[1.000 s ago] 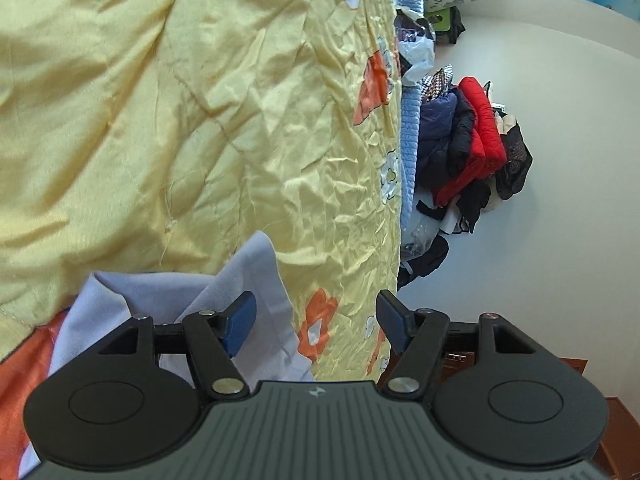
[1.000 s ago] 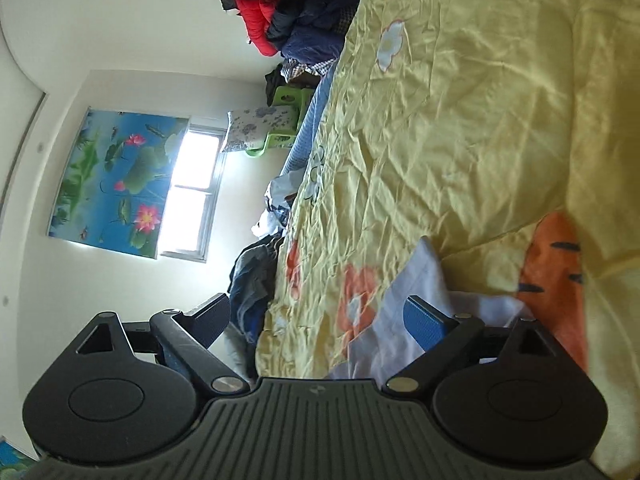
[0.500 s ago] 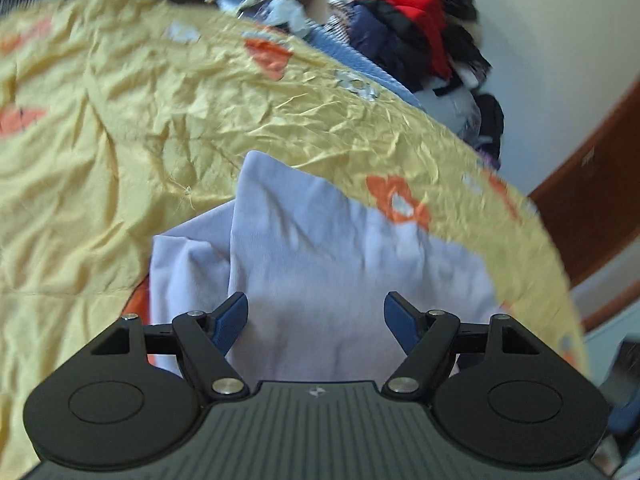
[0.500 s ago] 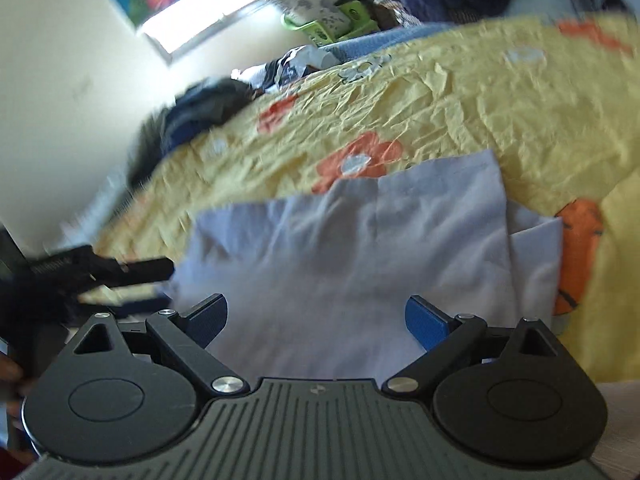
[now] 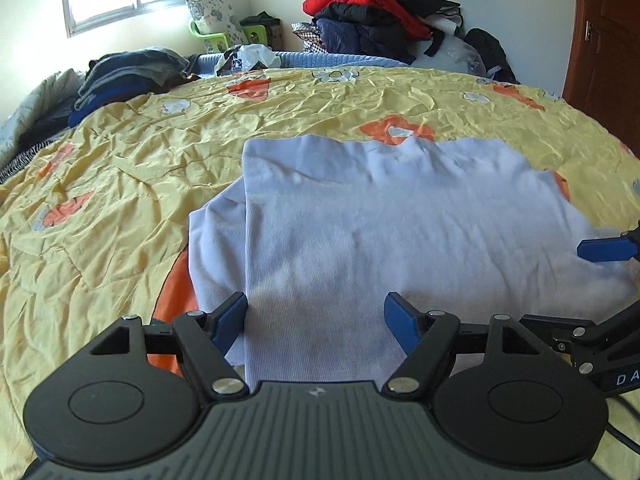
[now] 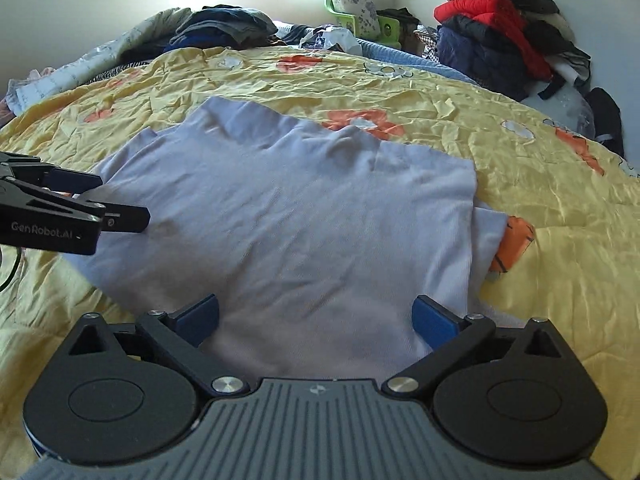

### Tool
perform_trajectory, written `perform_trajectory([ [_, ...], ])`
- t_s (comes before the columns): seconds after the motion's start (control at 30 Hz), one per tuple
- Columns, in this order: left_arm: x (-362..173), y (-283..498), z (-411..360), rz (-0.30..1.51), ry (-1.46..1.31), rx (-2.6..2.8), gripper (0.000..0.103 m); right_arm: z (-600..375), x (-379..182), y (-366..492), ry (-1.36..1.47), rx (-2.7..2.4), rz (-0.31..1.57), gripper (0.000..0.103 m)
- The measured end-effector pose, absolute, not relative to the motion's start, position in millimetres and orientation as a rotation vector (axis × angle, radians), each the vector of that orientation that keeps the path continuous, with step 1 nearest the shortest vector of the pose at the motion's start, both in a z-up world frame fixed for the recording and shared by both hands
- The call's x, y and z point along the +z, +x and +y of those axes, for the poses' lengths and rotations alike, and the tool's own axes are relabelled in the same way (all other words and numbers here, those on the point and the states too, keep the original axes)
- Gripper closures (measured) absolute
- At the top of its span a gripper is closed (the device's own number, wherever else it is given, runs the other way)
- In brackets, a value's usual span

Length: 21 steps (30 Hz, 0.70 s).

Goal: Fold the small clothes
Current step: 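Press the folded sweater flat with both grippers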

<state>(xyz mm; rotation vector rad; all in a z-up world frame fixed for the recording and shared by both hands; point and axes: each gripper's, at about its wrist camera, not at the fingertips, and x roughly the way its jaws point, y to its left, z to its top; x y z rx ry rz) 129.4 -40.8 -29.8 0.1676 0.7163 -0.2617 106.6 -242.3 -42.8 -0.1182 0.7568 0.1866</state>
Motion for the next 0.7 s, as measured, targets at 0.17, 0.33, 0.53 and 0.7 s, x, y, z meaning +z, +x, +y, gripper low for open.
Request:
perform_trajectory([
  [0.17, -34.8, 115.8, -45.0, 0.701, 0.194, -0.255, 0.022, -233.5, -48.8, 93.3, -0.142, 0.164, 0.748, 0.000],
  [0.33, -36.8, 109.1, -43.9, 0.705, 0.180, -0.247, 0.021, -235.9, -50.9, 83.2, -0.108, 0.161, 0.744, 0.000],
  [0.53, -41.0, 101.2, -41.7, 0.721, 0.163, -0.245, 0.019, -229.1, -53.7, 70.0, -0.140, 0.144, 0.736, 0.000],
  [0.7, -45.7, 95.3, -30.1, 0.736, 0.100, -0.251, 0.018, -224.5, -53.8, 57.8, -0.149, 0.132, 0.730, 0.000],
])
